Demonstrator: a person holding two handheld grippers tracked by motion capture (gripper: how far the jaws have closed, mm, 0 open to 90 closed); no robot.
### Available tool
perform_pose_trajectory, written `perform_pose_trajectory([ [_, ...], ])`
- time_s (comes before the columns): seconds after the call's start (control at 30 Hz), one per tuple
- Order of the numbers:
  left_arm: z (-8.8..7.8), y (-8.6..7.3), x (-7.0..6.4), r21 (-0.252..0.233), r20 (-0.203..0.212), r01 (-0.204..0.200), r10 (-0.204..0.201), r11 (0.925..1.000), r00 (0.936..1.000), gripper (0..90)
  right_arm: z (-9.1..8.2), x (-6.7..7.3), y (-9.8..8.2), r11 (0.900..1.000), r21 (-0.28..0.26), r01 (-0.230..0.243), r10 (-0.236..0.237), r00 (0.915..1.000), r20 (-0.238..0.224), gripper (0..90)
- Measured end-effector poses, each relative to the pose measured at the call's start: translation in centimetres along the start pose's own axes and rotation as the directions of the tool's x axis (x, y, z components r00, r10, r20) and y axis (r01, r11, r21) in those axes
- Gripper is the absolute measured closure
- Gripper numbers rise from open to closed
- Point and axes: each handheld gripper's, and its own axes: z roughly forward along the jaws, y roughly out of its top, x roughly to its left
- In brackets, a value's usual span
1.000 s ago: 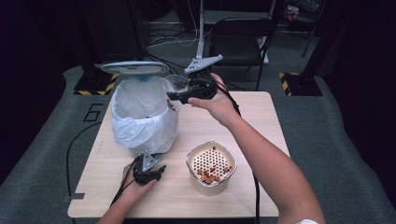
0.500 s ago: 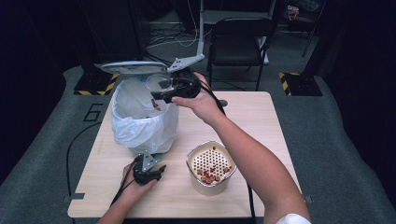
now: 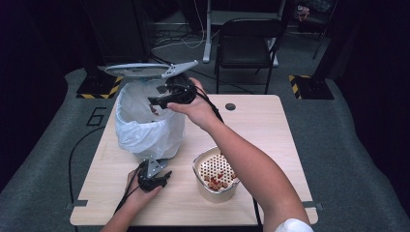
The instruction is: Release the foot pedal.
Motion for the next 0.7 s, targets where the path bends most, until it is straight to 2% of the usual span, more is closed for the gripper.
perform_pose_trajectory([
  [0.27, 0.0, 0.0, 0.0, -0.001, -0.002, -0.001, 0.001, 1.0, 1.0, 37.9, 1.7, 0.1, -0.2, 1.0, 0.011, -0.021, 0.021, 0.9995, 0.024, 47.7],
  [0.5, 0.0, 0.0, 0.0, 0.0, -0.002, -0.001, 0.001, 1.0, 1.0, 37.9, 2.8, 0.5, -0.1, 0.999, -0.008, -0.043, 0.043, 0.9983, 0.04, 47.0],
  [0.57, 0.0, 0.0, 0.0, 0.0, -0.002, -0.001, 0.001, 1.0, 1.0, 37.9, 3.2, 0.8, 0.0, 0.998, -0.019, -0.054, 0.055, 0.9973, 0.047, 42.5],
  [0.63, 0.0, 0.0, 0.0, 0.0, -0.002, 0.0, 0.0, 1.0, 1.0, 37.9, 3.7, 0.8, -0.1, 0.998, -0.024, -0.066, 0.067, 0.9964, 0.052, 27.9],
  [0.7, 0.0, 0.0, 0.0, 0.0, -0.001, 0.001, -0.001, 1.0, 1.0, 37.9, 4.3, 0.9, -0.3, 0.996, -0.015, -0.084, 0.085, 0.9951, 0.052, 24.4],
])
